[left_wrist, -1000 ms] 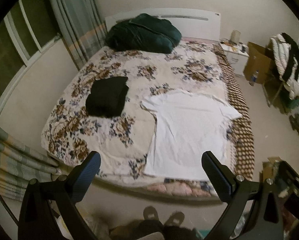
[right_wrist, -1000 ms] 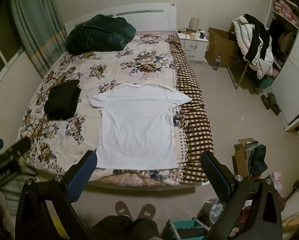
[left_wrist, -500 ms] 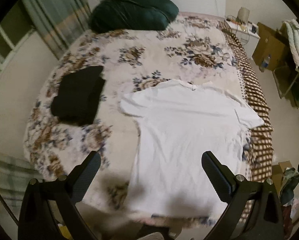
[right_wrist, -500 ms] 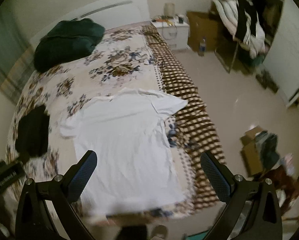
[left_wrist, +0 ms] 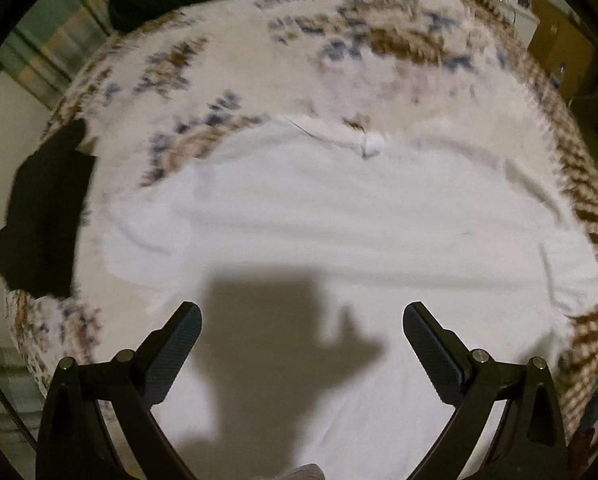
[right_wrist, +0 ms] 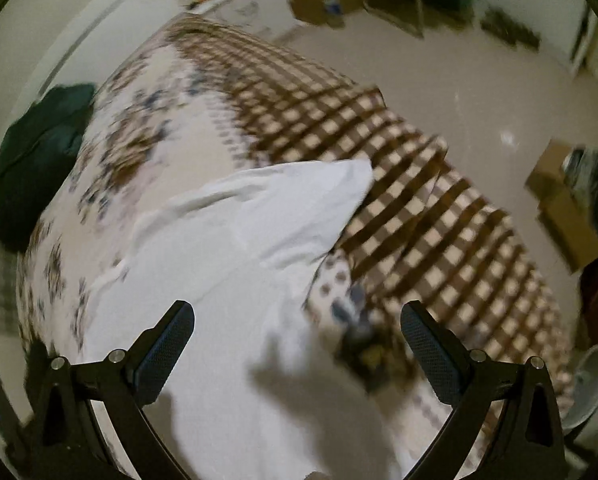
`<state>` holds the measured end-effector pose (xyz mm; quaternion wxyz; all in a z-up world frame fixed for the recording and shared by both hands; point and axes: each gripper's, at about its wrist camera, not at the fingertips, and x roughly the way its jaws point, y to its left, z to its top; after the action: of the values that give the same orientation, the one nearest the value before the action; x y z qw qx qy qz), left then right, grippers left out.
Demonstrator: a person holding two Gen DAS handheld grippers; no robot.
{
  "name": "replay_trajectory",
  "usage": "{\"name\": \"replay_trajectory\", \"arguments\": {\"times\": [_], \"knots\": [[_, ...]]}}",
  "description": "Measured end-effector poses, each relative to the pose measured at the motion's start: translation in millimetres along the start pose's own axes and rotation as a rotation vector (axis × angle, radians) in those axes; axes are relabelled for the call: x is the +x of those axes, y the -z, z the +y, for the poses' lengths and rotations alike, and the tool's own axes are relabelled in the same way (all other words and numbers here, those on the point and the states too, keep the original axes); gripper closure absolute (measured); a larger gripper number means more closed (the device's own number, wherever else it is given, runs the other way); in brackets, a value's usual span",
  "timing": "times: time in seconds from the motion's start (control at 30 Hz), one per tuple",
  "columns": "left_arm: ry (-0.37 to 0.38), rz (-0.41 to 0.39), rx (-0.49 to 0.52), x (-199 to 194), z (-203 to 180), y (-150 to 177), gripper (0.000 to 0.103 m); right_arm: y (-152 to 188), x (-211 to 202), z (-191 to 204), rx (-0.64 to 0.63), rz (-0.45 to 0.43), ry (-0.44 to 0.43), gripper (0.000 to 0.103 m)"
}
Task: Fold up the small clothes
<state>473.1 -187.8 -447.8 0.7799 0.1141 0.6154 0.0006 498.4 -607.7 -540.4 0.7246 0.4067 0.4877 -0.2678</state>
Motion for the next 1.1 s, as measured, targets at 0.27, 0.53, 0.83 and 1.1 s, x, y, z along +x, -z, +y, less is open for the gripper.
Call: {"name": "replay_trajectory", "arguments": {"times": [0.27, 0.53, 0.83, 1.1], "knots": [[-0.009, 0.037, -0.007, 61.6, -41.5, -15.1, 0.000, -49.1, 110.9, -64.2, 0.241, 0.019, -0.154, 0.000], [-0.034, 0.022, -0.040, 70.9, -52.9, -16.4, 0.000, -48.0, 132.9, -31.5, 0.245, -0.076, -0.222, 0.038], [-0.032, 0.017, -0.080, 67.1, -40.2, -12.9, 0.000, -29.1, 86.8, 28.3, 0.065, -0.188, -0.110, 0.100], [-0.031, 0.022, -0.158, 63.0, 2.9, 1.1, 0.000, 38.0, 68.5, 156.3, -0.382, -0.197, -0.105, 0.100]]}}
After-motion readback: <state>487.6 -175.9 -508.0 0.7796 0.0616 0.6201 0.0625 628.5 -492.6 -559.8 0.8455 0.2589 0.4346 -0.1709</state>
